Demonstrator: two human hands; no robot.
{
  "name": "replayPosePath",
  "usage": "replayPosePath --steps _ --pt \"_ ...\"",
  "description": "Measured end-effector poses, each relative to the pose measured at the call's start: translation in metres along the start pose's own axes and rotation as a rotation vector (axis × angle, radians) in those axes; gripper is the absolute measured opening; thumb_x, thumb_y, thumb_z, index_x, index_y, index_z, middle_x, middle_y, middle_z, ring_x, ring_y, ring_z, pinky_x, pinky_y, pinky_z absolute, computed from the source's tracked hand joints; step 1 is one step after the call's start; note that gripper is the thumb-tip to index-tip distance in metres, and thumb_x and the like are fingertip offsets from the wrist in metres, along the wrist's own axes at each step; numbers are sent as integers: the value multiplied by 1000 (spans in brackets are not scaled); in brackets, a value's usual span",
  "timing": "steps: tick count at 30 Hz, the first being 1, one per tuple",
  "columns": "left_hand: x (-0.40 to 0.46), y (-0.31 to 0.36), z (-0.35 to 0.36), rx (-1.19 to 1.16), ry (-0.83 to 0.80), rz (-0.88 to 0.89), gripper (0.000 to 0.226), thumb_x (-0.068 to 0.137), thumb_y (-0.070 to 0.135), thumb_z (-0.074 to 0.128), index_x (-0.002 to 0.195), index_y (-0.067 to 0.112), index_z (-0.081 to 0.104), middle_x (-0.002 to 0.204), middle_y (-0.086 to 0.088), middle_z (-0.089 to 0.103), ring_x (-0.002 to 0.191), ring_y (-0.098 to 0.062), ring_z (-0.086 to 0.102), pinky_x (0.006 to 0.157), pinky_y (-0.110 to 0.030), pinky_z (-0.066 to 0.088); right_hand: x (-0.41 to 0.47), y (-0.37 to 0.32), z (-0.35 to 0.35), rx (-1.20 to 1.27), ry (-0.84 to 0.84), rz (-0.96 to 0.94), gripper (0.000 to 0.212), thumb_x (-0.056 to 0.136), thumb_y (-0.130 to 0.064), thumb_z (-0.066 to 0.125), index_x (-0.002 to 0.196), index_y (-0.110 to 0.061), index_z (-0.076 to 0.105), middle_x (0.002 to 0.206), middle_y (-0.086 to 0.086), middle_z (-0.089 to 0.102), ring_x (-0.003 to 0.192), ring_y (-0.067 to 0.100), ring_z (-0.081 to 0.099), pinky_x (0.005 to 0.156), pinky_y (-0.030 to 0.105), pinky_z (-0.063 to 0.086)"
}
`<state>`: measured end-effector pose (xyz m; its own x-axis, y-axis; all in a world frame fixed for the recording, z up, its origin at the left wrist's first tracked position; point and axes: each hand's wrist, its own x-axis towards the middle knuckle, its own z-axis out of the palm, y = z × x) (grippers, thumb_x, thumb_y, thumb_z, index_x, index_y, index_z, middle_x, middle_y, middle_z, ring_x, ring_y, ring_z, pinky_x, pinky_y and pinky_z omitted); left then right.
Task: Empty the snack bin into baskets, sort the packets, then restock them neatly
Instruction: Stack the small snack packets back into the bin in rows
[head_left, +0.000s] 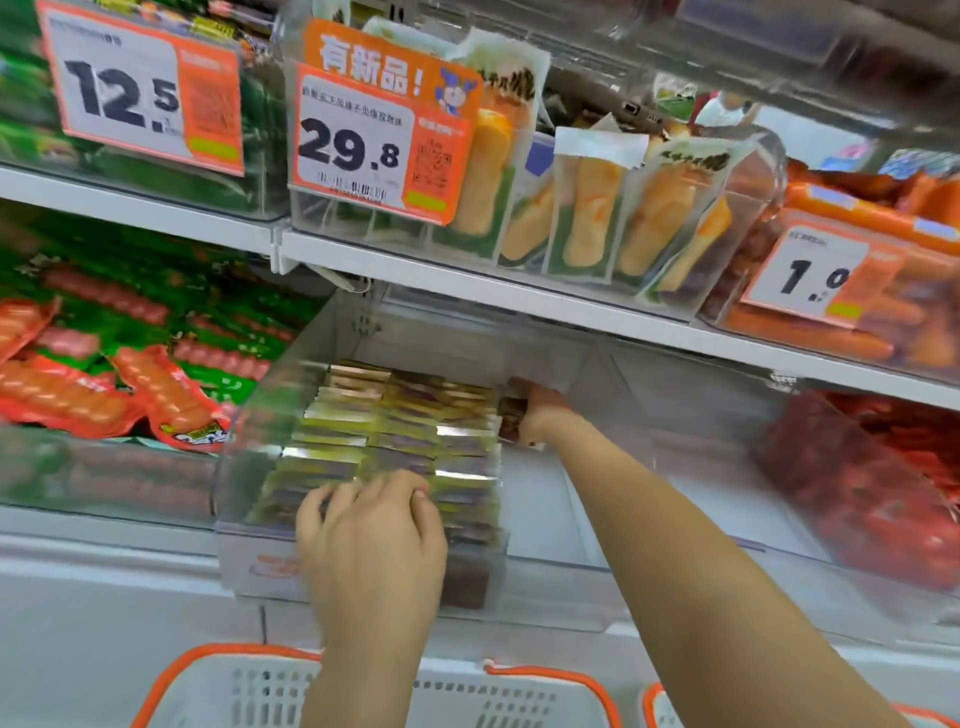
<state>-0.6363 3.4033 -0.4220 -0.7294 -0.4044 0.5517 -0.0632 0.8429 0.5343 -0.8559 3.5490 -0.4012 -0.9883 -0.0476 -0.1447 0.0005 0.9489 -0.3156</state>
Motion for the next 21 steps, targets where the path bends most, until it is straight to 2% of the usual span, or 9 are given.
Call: replayPosePath --steps 3,7,10,12,14,16,17,18,21 --pt "-1 -2 2 -30 -5 5 20 78 23 50 74 26 69 60 9 61 62 -17 55 79 -32 28 7 0 8 85 108 80 70 81 -19 69 143 -18 38 142 7 46 125 27 49 104 29 43" --pt "-2 -1 2 -47 -16 -8 19 79 22 51 74 26 69 62 10 63 61 -17 55 74 -32 26 9 -4 17 463 262 310 65 85 -19 67 140 -6 34 138 16 41 127 30 45 98 30 42" --pt "-3 0 2 -58 -8 -4 17 77 21 53 72 24 69 62 9 63 60 -18 54 71 -32 25 8 -11 16 763 319 416 62 83 -19 66 135 0 37 119 14 56 107 30 61 86 38 54" --pt "-3 0 1 -64 -2 -2 17 77 21 53 72 24 69 61 9 63 59 -18 53 70 -32 25 9 -11 18 803 279 396 40 90 -17 55 125 0 47 105 13 60 92 27 64 76 33 54" --pt "-4 -1 0 -68 -3 1 17 77 22 53 72 24 70 60 9 62 58 -18 52 70 -31 25 7 -9 19 808 181 397 19 95 -11 46 103 1 57 99 14 66 87 25 66 74 29 52" --pt "-4 -1 0 -73 -3 4 17 77 22 54 73 24 70 60 9 62 58 -17 52 71 -31 25 0 -8 15 772 82 373 11 93 -8 51 88 -2 57 85 11 64 71 18 62 67 23 51" --pt "-4 -1 0 -75 -1 5 17 77 22 54 73 24 70 60 10 62 58 -17 52 71 -31 26 0 -6 15 787 55 349 5 90 -5 56 93 -3 58 82 8 60 66 15 57 66 23 51" --pt "-4 0 1 -79 1 7 17 77 22 54 73 24 70 60 10 62 58 -16 51 72 -31 26 1 -2 17 844 38 308 16 87 -1 59 102 -5 58 86 7 58 66 15 55 66 24 51" --pt "-5 -1 1 -88 4 15 17 79 22 54 73 24 70 60 11 62 58 -12 46 72 -29 24 -3 5 18 1038 55 261 41 87 7 53 127 1 52 118 17 59 80 21 56 68 28 53"
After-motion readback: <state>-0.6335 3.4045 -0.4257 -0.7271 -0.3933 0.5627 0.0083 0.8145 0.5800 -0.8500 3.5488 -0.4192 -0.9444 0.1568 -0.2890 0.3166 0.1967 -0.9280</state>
